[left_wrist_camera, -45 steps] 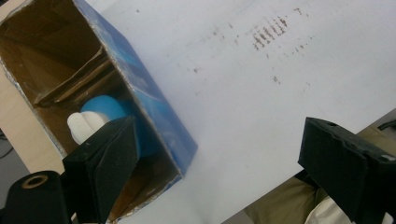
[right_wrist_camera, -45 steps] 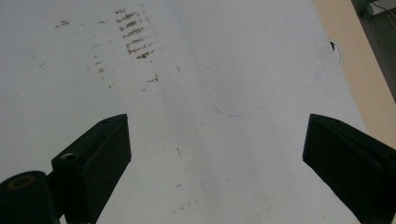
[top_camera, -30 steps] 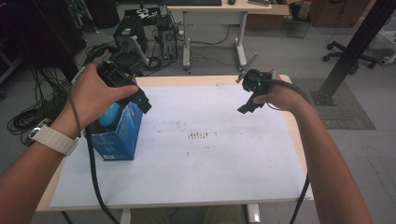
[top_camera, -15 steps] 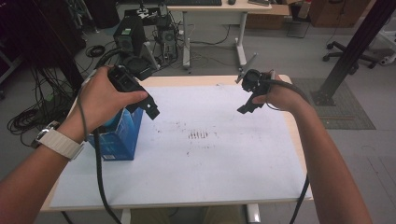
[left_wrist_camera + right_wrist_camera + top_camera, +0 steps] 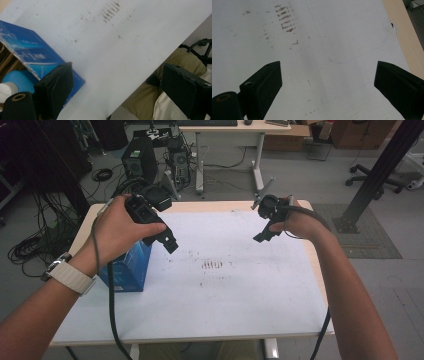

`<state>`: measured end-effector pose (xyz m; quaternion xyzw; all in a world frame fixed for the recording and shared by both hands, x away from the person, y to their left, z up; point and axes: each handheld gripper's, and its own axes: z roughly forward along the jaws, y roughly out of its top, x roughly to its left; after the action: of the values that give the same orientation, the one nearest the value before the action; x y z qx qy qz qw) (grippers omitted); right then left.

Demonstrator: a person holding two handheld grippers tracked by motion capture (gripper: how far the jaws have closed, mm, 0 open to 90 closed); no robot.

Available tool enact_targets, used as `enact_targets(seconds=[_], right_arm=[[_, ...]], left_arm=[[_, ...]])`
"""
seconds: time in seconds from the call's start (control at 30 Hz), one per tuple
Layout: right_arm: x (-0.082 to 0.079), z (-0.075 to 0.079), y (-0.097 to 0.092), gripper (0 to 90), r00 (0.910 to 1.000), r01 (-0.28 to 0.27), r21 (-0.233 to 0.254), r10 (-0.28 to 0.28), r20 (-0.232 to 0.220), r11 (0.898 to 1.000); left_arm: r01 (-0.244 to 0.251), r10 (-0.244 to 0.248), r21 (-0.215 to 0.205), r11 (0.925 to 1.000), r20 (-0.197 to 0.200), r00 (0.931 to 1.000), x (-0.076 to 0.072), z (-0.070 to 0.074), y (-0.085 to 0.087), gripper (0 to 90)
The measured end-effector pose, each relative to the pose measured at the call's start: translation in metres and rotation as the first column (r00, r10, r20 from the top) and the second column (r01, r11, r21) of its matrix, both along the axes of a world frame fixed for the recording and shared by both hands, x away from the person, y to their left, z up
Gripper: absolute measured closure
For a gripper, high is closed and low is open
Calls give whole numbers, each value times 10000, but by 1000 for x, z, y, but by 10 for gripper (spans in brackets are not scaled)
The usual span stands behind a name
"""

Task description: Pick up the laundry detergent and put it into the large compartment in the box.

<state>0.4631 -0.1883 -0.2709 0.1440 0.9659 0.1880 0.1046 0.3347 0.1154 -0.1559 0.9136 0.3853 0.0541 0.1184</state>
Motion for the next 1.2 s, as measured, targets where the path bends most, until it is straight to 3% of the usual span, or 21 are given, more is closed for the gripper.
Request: enact_targets(seconds=[0.4, 0.77, 1.2], right_arm=[[-1, 1, 0, 79, 10000, 16, 55, -16, 24, 10000], [-1, 0, 1, 78, 10000, -5, 65, 5, 24, 10000], [-2, 1, -4, 78, 9999, 108, 102, -109, 53, 9999]], left_arm=[[659, -657, -147, 9977, 129, 9978, -8, -4, -16, 120], [891, -890, -163, 9959, 89, 9960, -12, -11, -25, 120], [1517, -1515, -327, 9879, 64, 9884, -18, -19, -36, 121]])
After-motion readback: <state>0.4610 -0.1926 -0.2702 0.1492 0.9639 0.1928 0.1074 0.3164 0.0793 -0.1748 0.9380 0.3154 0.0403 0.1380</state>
